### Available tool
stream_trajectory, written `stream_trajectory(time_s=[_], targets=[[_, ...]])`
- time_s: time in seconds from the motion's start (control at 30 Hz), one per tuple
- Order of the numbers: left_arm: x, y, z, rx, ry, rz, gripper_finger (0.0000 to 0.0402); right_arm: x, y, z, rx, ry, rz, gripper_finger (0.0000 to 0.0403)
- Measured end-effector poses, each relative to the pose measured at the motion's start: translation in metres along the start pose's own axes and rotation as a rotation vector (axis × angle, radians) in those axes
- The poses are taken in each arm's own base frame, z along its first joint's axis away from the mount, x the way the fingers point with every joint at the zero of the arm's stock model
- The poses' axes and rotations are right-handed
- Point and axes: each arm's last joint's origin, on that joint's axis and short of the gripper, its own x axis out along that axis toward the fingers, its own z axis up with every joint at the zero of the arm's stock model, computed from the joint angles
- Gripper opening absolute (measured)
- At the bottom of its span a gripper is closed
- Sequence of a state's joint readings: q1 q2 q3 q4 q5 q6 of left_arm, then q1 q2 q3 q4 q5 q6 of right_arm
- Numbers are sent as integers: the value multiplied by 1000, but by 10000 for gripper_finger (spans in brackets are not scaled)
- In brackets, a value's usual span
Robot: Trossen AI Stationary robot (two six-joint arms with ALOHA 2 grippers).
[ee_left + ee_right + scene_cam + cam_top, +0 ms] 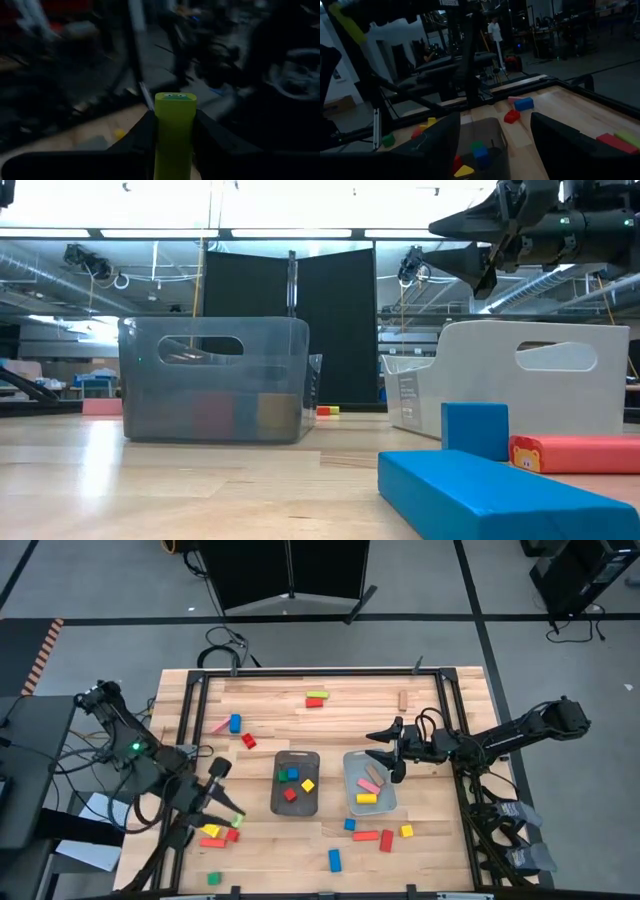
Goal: Sort blocks by size
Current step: Put the bottom large green block into the gray bin
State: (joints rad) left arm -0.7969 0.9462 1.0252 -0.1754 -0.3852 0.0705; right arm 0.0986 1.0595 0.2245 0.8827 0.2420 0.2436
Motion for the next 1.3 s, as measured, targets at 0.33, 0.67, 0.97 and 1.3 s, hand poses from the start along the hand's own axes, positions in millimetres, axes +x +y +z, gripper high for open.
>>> stream_trajectory(time_s=[0.33, 0.67, 0.97, 1.3], targets=[[9, 1, 17, 98, -170, 128, 100, 0, -1, 0, 1, -10, -34, 254], [110, 31, -37, 89, 6, 444, 100, 10, 6, 22, 11, -87, -17, 254], [202, 101, -119, 21, -189, 403, 100, 32, 32, 74, -102, -121, 142, 254], [250, 141, -199, -112, -147, 372, 100, 15, 56, 122, -297, -153, 86, 254]])
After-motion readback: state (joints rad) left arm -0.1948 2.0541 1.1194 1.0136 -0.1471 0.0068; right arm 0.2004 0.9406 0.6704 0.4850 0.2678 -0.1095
